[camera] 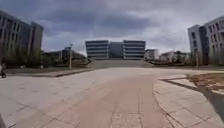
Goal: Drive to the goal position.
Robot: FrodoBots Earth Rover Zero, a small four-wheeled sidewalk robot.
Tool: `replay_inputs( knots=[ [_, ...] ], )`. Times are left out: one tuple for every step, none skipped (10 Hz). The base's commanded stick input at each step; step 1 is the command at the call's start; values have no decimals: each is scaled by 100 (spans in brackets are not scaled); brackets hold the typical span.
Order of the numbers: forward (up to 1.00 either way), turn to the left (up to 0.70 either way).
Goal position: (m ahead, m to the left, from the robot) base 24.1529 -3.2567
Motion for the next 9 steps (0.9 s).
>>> replay_inputs(
  knots=[
    [70, 0],
    [70, -2],
    [70, -8],
    [70, 0],
    [70, 0],
    [70, 0],
    [70, 0],
    [70, -3],
    [70, -21]
  ],
)
